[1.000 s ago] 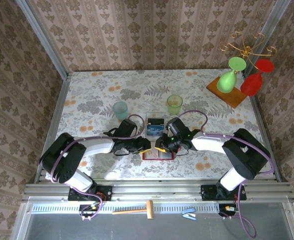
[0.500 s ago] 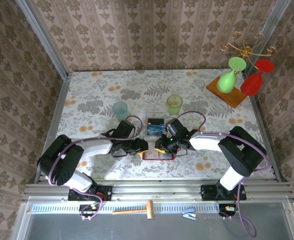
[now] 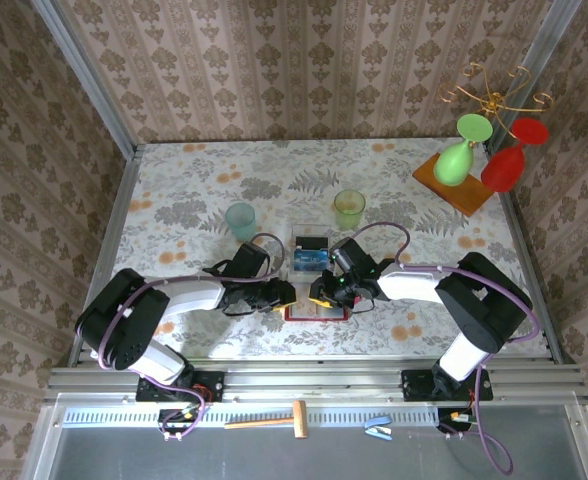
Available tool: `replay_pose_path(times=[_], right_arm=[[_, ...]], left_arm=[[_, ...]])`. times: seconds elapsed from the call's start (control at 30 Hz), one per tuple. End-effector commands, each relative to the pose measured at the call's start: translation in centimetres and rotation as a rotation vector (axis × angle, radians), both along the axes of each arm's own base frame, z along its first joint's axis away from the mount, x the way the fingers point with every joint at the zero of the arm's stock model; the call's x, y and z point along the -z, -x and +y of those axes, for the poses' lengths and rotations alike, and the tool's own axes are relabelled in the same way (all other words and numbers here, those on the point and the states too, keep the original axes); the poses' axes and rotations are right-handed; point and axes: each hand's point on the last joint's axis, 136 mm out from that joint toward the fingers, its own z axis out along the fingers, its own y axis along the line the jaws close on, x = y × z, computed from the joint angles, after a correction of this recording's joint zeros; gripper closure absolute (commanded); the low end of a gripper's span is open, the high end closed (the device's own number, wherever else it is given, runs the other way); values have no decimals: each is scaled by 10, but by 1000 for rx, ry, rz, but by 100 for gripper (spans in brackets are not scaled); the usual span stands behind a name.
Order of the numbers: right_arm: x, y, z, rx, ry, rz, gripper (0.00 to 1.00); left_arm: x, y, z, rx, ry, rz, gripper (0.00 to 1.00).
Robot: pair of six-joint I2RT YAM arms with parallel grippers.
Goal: Take the credit cards out of the card holder
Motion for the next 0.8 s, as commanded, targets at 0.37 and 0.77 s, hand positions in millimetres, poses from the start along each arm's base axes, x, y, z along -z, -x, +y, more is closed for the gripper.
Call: replay_pose_path(times=[0.37,0.77], right_arm=[[-13,-3,-19,-26,140,-68,74],[-22,-4,-5,-13,36,-67,74]], left_arm=[[6,4,5,5,-17,15,66],[-23,-9,-6,8,23,-39,79]])
